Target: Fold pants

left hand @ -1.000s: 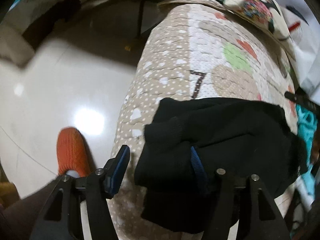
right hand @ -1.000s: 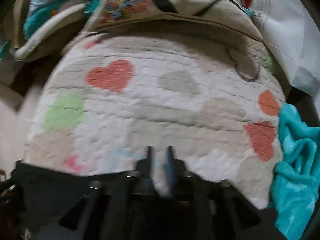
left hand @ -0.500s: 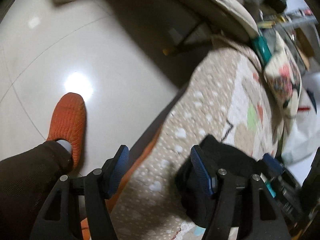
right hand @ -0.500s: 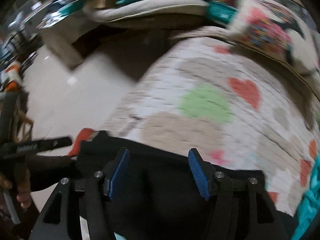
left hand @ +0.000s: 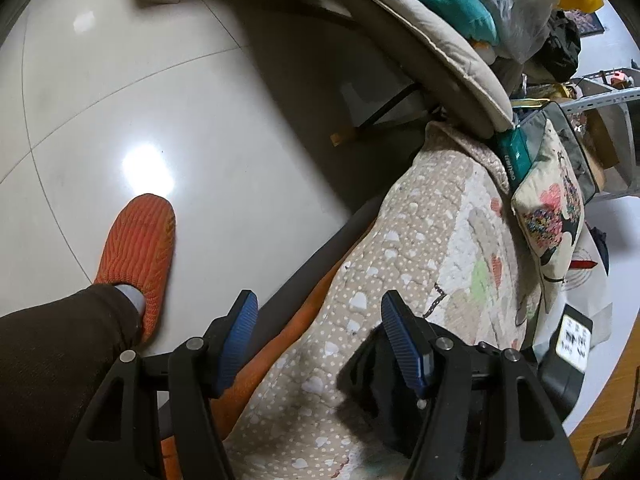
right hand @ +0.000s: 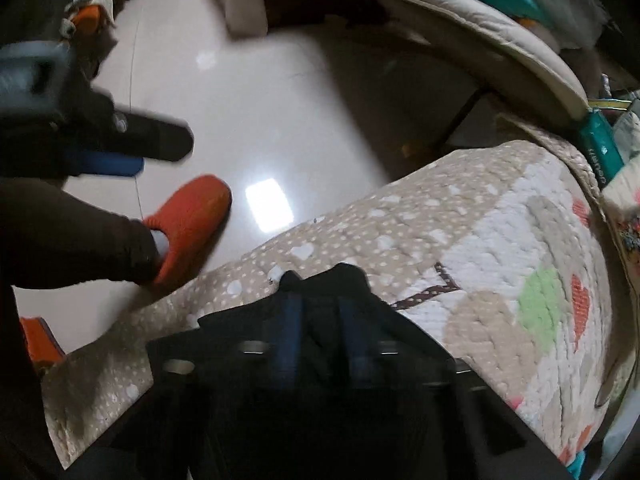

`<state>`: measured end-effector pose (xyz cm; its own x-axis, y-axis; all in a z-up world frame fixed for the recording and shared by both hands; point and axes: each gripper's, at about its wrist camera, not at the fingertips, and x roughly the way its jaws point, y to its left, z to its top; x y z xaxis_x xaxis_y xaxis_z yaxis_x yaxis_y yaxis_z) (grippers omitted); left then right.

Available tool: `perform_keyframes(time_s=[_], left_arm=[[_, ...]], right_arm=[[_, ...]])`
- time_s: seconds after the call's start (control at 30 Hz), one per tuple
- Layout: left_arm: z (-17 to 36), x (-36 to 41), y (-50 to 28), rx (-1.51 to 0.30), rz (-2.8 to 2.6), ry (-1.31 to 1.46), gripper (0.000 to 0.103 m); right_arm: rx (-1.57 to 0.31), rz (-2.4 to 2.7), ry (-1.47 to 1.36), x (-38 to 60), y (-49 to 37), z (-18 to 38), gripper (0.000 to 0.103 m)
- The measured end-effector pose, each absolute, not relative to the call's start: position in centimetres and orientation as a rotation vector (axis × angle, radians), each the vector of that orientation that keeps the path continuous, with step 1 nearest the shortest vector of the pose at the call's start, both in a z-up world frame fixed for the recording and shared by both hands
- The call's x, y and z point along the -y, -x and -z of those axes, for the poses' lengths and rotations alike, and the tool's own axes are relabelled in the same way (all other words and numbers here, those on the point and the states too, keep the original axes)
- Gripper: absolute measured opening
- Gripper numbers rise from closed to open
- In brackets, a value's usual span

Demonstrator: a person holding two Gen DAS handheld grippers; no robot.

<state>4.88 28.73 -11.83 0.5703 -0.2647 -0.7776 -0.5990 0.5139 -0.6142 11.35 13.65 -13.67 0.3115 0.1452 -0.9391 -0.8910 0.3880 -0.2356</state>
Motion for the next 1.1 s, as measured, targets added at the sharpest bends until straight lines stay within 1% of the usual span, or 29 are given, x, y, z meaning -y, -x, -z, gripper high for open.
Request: perform_keyframes(time_s=[0.03,0.17,0.3,0.37,0.43,0.47,0.57,0.6,0.73,0.87,0.93,0.97,1.0,1.03,1.07,1.1], left_arm=[[11.8,-28.8,-4.8,-0.984,-0.246,1.054,0.064],[12.0,-28.6,-4.8,-0.992,-0.244,1.053,0.064],[12.5,-27.3,-4.8,-1.020,-0.215,1.042,0.064],[13.0,-26.4,-4.8,-1.044,-0.191,1.042,0.064],[13.4,-25.4,-4.8,-1.068,-0.170,1.031,0.064],[13.6,-24.8,-4.7,-1.076,-0.154,1.028,0.064],[13.7,-23.6,-4.6,-1.080,-0.125,1.009,0.064],[13.7,-23.0,-4.6,-1.079,-0.116,0.992,0.064],[14.0,-21.4,-4.8,-1.092,-0.102,0.929,0.064],[15.2,-20.1,-5.1,-1.129,-0.096,0.889,0.065],[15.8,-19.5,-5.6,-1.146,-0.103,0.857,0.071],[16.1,-19.3,-5.7,-1.150,-0.108,0.848,0.077],[16.5,-19.1,-5.8,-1.156,-0.110,0.849,0.079],[16.8,-18.9,-5.8,-1.161,-0.107,0.856,0.079],[17.0,-18.9,-5.9,-1.166,-0.094,0.869,0.079],[17.1,-18.9,-5.9,-1.171,-0.080,0.880,0.069]], right_arm=[[-1.011,-0.812,0.906,-13.8,-11.7,13.6,0.013],[-1.009,-0.747,0.842,-14.4,-13.5,13.1,0.013],[-1.077,-0.737,0.751,-14.4,-15.4,13.0,0.014],[-1.107,-0.745,0.699,-14.2,-16.1,12.5,0.024],[-1.116,-0.735,0.638,-13.8,-16.8,11.7,0.052],[-1.115,-0.731,0.613,-13.5,-17.1,11.3,0.056],[-1.145,-0.738,0.545,-12.8,-18.2,10.3,0.059],[-1.163,-0.746,0.530,-12.7,-18.5,10.2,0.062],[-1.213,-0.771,0.536,-13.2,-18.3,11.2,0.067],[-1.250,-0.769,0.591,-14.4,-18.1,13.4,0.068],[-1.258,-0.765,0.636,-15.1,-17.5,14.5,0.068],[-1.257,-0.763,0.664,-15.5,-17.2,15.0,0.068],[-1.251,-0.759,0.691,-15.7,-17.0,15.5,0.068],[-1.235,-0.747,0.734,-16.0,-16.5,15.9,0.067],[-1.219,-0.739,0.763,-16.3,-16.1,16.1,0.064],[-1.208,-0.734,0.788,-16.4,-15.8,16.2,0.037]])
